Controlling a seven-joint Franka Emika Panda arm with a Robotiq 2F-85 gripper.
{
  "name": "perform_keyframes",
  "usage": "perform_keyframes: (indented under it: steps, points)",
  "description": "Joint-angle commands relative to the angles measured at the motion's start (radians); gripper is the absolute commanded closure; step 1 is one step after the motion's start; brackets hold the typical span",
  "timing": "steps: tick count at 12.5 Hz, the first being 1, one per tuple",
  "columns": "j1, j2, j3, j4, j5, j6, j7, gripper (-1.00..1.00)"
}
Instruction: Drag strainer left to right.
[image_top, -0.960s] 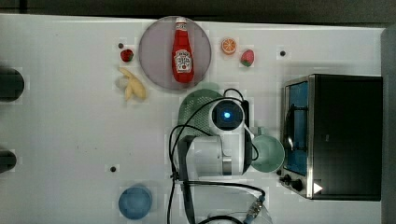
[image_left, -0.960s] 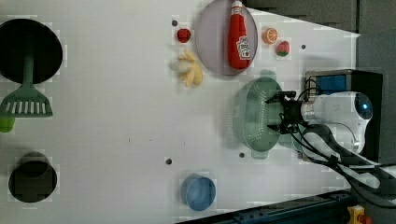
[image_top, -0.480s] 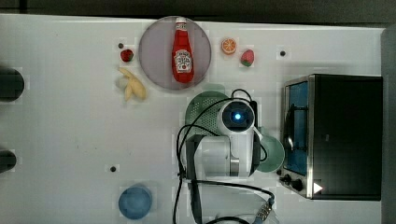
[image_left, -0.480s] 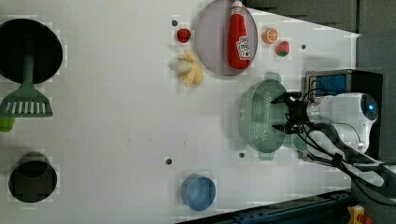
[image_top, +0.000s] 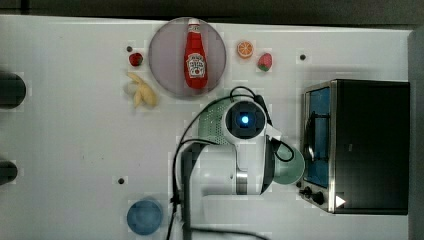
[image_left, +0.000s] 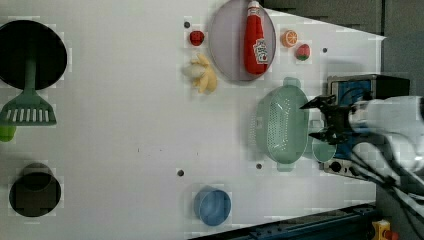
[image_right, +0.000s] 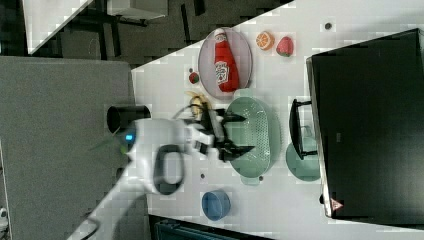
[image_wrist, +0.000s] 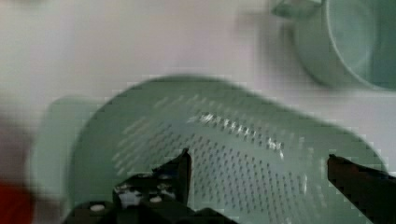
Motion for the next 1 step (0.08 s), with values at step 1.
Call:
perform_keyframes:
  steps: [1]
  points:
    - [0.007, -0.207, 0.036, 0.077, 0.090, -0.208, -0.164, -1.00]
